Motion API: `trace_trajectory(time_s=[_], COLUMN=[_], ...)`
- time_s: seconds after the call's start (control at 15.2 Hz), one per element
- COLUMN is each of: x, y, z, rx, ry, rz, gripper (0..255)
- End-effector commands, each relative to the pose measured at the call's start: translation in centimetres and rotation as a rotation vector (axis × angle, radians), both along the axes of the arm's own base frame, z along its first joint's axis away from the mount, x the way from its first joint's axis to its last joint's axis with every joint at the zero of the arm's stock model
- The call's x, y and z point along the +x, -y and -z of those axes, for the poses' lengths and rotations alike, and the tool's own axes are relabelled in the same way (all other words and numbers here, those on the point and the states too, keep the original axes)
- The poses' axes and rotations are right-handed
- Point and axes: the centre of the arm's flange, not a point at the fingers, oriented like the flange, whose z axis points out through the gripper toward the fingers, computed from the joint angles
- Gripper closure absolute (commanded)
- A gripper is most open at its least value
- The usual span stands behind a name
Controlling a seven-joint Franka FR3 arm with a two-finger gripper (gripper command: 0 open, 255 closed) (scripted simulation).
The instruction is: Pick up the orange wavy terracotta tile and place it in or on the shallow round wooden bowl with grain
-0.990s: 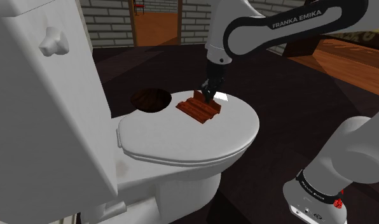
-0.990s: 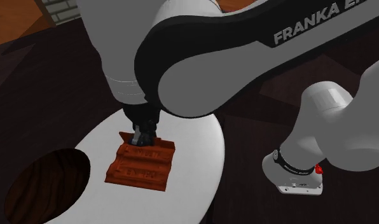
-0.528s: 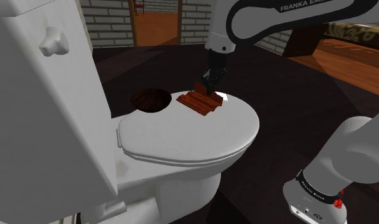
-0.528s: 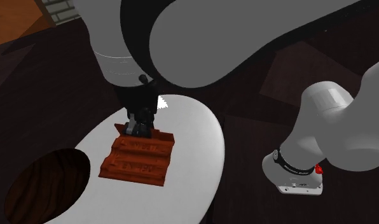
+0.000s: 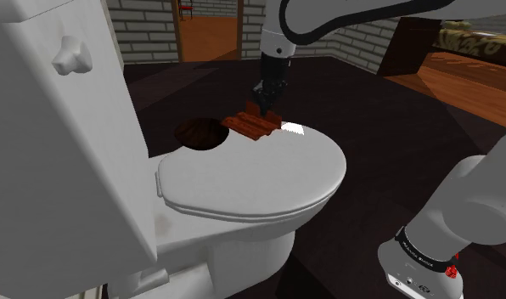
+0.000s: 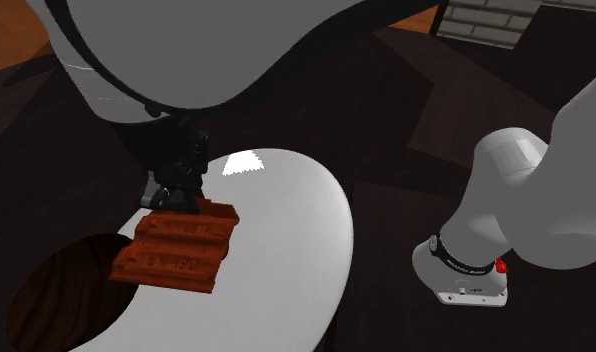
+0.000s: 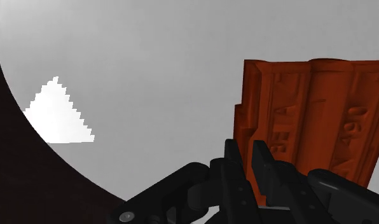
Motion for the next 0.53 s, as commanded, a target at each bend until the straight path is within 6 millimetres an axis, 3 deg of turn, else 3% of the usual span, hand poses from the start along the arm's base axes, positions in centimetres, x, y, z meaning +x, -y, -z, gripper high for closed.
trace_trajectory(time_s=[0.0, 0.46], x=[2.2, 10.7], y=[-1.1, -4.7], z=[-0.3, -1.1], rx=[0.001, 0.001], ry=[0.000, 0.000], rz=[0.000, 0.000], gripper=[255, 255])
